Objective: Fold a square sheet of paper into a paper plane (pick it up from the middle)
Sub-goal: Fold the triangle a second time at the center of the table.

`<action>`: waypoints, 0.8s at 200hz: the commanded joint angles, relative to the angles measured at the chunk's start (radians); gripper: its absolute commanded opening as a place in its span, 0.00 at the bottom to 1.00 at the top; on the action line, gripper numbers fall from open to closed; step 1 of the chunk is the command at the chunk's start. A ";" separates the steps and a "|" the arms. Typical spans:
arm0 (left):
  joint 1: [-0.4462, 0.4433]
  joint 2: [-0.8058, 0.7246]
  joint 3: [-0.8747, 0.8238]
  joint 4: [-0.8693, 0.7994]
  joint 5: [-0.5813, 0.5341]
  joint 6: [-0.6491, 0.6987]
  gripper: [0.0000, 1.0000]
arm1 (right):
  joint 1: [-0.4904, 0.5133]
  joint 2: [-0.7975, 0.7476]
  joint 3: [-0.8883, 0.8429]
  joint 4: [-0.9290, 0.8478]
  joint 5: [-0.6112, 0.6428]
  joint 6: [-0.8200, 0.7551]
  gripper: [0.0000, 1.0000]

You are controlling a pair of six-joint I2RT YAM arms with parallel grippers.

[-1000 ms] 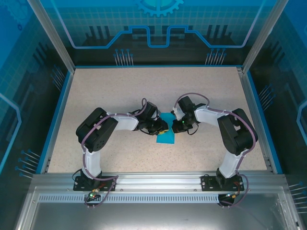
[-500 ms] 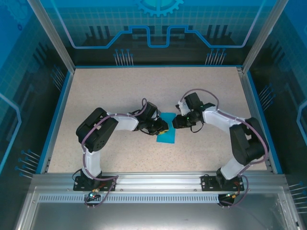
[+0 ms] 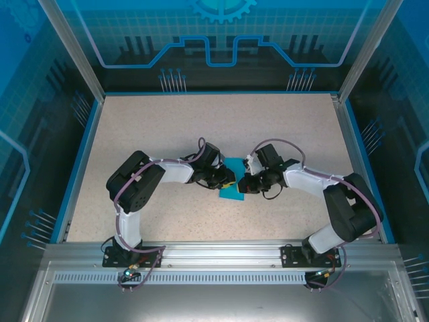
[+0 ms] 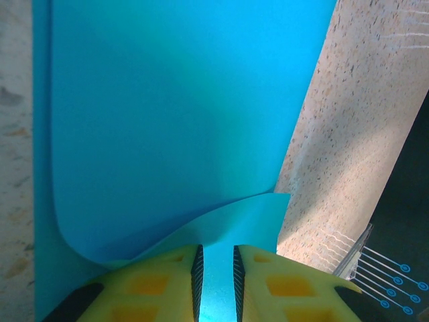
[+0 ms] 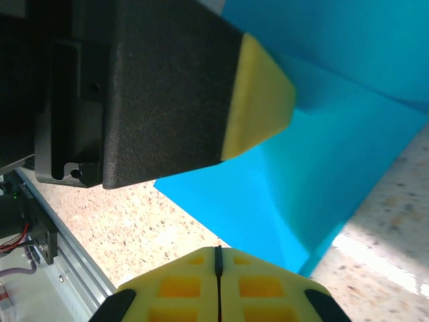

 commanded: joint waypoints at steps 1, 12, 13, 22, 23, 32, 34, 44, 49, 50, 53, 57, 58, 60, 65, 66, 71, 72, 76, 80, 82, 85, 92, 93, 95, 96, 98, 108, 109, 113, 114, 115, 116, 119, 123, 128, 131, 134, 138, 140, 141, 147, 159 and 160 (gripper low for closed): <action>-0.013 0.024 -0.019 -0.032 -0.024 0.013 0.22 | 0.029 0.033 -0.010 0.065 -0.013 0.082 0.06; -0.013 0.022 -0.021 -0.029 -0.024 0.013 0.22 | 0.034 0.049 -0.004 0.072 -0.003 0.099 0.06; -0.012 0.023 -0.021 -0.029 -0.024 0.013 0.22 | 0.034 0.051 -0.004 0.073 -0.002 0.101 0.06; -0.012 0.023 -0.021 -0.029 -0.022 0.013 0.22 | 0.034 0.063 -0.004 0.085 0.001 0.119 0.06; -0.013 0.023 -0.021 -0.029 -0.022 0.013 0.22 | 0.034 0.063 -0.004 0.085 0.001 0.121 0.06; -0.012 0.023 -0.019 -0.029 -0.021 0.012 0.22 | 0.034 0.069 -0.001 0.097 0.000 0.133 0.06; -0.012 0.022 -0.019 -0.029 -0.021 0.012 0.22 | 0.035 0.070 0.000 0.099 0.000 0.135 0.06; -0.014 0.021 -0.021 -0.029 -0.020 0.014 0.22 | 0.034 0.077 0.005 0.098 0.014 0.148 0.07; -0.014 0.022 -0.021 -0.029 -0.021 0.013 0.22 | 0.034 0.082 0.009 0.094 0.020 0.153 0.07; -0.014 0.022 -0.021 -0.029 -0.021 0.014 0.22 | 0.034 0.083 0.010 0.093 0.020 0.154 0.07; -0.014 0.022 -0.021 -0.029 -0.023 0.014 0.22 | 0.034 0.087 0.011 0.095 0.023 0.155 0.07; -0.014 0.022 -0.021 -0.029 -0.022 0.014 0.22 | 0.034 0.090 0.014 0.095 0.027 0.158 0.07; -0.013 0.022 -0.021 -0.029 -0.022 0.014 0.22 | 0.033 0.091 0.013 0.096 0.029 0.158 0.07; -0.014 0.022 -0.021 -0.029 -0.021 0.014 0.22 | 0.033 0.094 0.014 0.097 0.030 0.161 0.07; -0.014 0.022 -0.021 -0.028 -0.021 0.014 0.22 | 0.033 0.102 0.017 0.098 0.031 0.166 0.07; -0.014 0.022 -0.021 -0.028 -0.020 0.014 0.22 | 0.033 0.104 0.018 0.098 0.032 0.166 0.07; -0.014 0.022 -0.021 -0.029 -0.020 0.015 0.22 | 0.031 0.111 0.020 0.102 0.032 0.170 0.07; -0.014 0.022 -0.021 -0.029 -0.020 0.015 0.22 | 0.031 0.112 0.020 0.103 0.031 0.171 0.07; -0.013 0.022 -0.021 -0.029 -0.020 0.014 0.22 | 0.031 0.118 0.020 0.107 0.033 0.174 0.07; -0.014 0.022 -0.021 -0.029 -0.020 0.014 0.22 | 0.031 0.121 0.021 0.109 0.034 0.177 0.07; -0.014 0.022 -0.021 -0.029 -0.020 0.014 0.22 | 0.031 0.123 0.022 0.110 0.035 0.178 0.07; -0.014 0.022 -0.020 -0.029 -0.020 0.014 0.22 | 0.031 0.126 0.022 0.112 0.036 0.180 0.07; -0.014 0.022 -0.019 -0.029 -0.020 0.016 0.22 | 0.031 0.134 0.024 0.118 0.035 0.184 0.07; -0.014 0.022 -0.019 -0.030 -0.020 0.016 0.22 | 0.031 0.135 0.024 0.119 0.035 0.185 0.07; -0.014 0.022 -0.018 -0.031 -0.019 0.016 0.22 | 0.031 0.137 0.024 0.120 0.035 0.185 0.07; -0.014 0.022 -0.019 -0.031 -0.019 0.016 0.22 | 0.030 0.137 0.024 0.120 0.036 0.185 0.07; -0.014 0.023 -0.019 -0.030 -0.019 0.016 0.22 | 0.031 0.139 0.025 0.120 0.036 0.185 0.07; -0.014 0.023 -0.019 -0.030 -0.018 0.016 0.22 | 0.030 0.149 0.029 0.114 0.039 0.185 0.07; -0.014 0.022 -0.019 -0.030 -0.018 0.016 0.22 | 0.030 0.149 0.029 0.113 0.039 0.185 0.07; -0.014 0.022 -0.021 -0.030 -0.018 0.015 0.22 | 0.031 0.152 0.030 0.112 0.039 0.184 0.07; -0.014 0.022 -0.022 -0.031 -0.018 0.016 0.22 | 0.031 0.152 0.031 0.112 0.040 0.184 0.07; -0.013 0.022 -0.021 -0.031 -0.018 0.016 0.22 | 0.031 0.153 0.031 0.111 0.039 0.183 0.07; -0.014 0.022 -0.021 -0.030 -0.017 0.016 0.22 | 0.030 0.152 0.030 0.111 0.040 0.183 0.07; -0.013 0.022 -0.021 -0.031 -0.018 0.015 0.22 | 0.030 0.154 0.031 0.109 0.040 0.182 0.07; -0.014 0.022 -0.021 -0.031 -0.018 0.016 0.22 | 0.032 0.155 0.030 0.105 0.043 0.180 0.07; -0.014 0.022 -0.021 -0.032 -0.019 0.017 0.22 | 0.031 0.157 0.028 0.102 0.048 0.178 0.07; -0.014 0.022 -0.021 -0.033 -0.019 0.016 0.22 | 0.032 0.157 0.027 0.099 0.050 0.177 0.07; -0.014 0.022 -0.022 -0.032 -0.018 0.016 0.22 | 0.031 0.159 0.027 0.097 0.051 0.176 0.07; -0.014 0.022 -0.021 -0.032 -0.019 0.016 0.22 | 0.029 0.160 0.026 0.094 0.053 0.175 0.07; -0.014 0.023 -0.021 -0.032 -0.020 0.016 0.22 | 0.029 0.160 0.024 0.093 0.054 0.174 0.07; -0.014 0.022 -0.020 -0.032 -0.020 0.016 0.22 | 0.029 0.161 0.024 0.092 0.054 0.173 0.07; -0.014 0.022 -0.021 -0.034 -0.019 0.016 0.22 | 0.028 0.162 0.018 0.090 0.054 0.172 0.07; -0.014 0.022 -0.021 -0.035 -0.021 0.016 0.22 | 0.024 0.162 0.006 0.092 0.054 0.169 0.07; -0.014 0.022 -0.021 -0.034 -0.021 0.017 0.22 | 0.024 0.162 0.004 0.092 0.054 0.169 0.07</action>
